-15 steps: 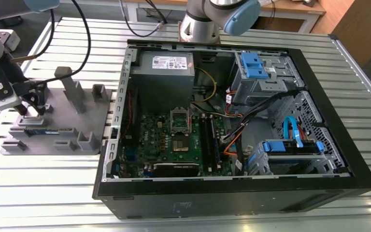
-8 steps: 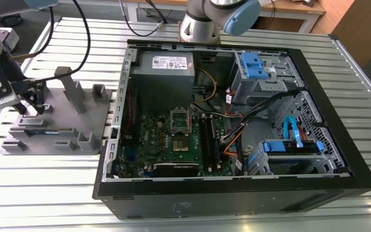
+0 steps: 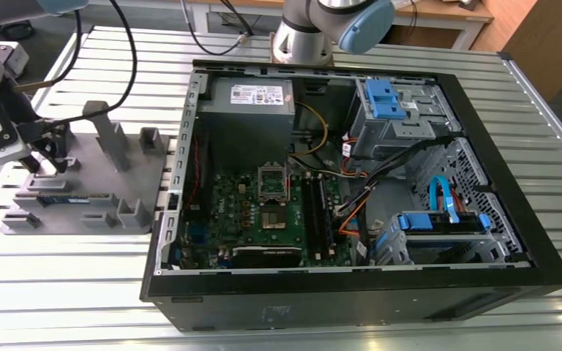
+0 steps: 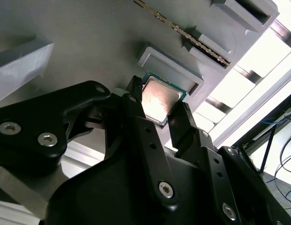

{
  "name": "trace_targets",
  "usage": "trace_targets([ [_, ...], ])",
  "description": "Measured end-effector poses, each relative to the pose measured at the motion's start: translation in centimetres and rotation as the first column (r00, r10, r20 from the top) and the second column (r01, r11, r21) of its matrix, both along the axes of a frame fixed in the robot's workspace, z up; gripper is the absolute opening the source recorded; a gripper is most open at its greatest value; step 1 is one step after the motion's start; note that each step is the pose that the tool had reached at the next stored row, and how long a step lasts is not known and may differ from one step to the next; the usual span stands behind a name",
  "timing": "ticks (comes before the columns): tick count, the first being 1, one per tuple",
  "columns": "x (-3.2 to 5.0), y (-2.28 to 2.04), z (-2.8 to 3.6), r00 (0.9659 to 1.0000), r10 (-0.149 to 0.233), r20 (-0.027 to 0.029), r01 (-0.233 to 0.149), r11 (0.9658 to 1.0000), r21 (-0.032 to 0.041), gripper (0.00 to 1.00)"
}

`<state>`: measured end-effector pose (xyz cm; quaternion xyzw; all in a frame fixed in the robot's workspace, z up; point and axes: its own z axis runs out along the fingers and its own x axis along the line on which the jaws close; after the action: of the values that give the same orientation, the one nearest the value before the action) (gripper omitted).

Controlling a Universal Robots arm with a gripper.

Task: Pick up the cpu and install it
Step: 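Pick up the cpu and move it towards the insertion slot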

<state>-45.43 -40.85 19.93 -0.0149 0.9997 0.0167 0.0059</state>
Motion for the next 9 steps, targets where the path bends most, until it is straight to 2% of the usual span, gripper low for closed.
trace_targets([
  [9, 0.01, 0.00, 1.17, 1.0000, 0.000, 0.0006, 0.000, 1.0000, 0.0003, 0.47],
])
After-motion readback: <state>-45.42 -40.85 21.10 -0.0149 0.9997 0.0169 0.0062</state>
